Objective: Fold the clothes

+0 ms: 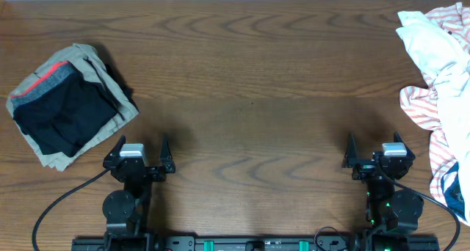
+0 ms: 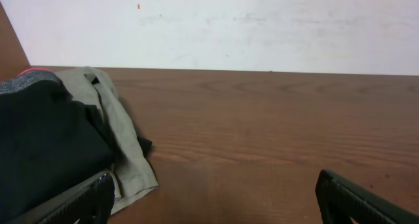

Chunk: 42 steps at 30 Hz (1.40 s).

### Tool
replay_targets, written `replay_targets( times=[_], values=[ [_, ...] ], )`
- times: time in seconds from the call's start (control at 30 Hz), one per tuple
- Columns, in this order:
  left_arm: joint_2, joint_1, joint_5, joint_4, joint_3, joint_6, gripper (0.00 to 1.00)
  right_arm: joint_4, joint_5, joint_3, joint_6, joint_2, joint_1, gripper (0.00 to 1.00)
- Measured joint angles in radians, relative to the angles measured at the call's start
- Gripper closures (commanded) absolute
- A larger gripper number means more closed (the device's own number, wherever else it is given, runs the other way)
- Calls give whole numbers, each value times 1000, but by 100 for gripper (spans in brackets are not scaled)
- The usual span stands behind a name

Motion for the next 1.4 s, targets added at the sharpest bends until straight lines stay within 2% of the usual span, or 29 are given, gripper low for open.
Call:
replay_targets(
  times=[0.3, 0.47, 0.67, 0.87, 1.0, 1.13, 1.23, 1.4],
  values=[
    [0, 0, 0, 0, 0, -15, 2, -31, 56, 11, 39, 1, 0, 1],
    [41, 0, 0, -63, 32, -59, 2, -137, 98, 101, 65, 72, 0, 1],
    [244, 0, -1, -230, 238, -87, 2, -299, 128, 356, 84, 310, 0, 1],
    [515, 0, -3, -426, 536, -102, 2, -510, 78, 670, 87, 655, 0, 1],
    [658, -1, 1, -520, 683, -105, 2, -542, 18, 779, 87, 789, 0, 1],
    [710, -1, 9, -526, 732, -106, 2, -544, 114, 800, 115, 842, -8, 1],
    [711, -1, 9, -527, 735, -106, 2, -534, 253, 800, 143, 883, -79, 1],
    [711, -1, 10, -529, 736, -106, 2, -424, 385, 809, 167, 982, -314, 1]
  ],
)
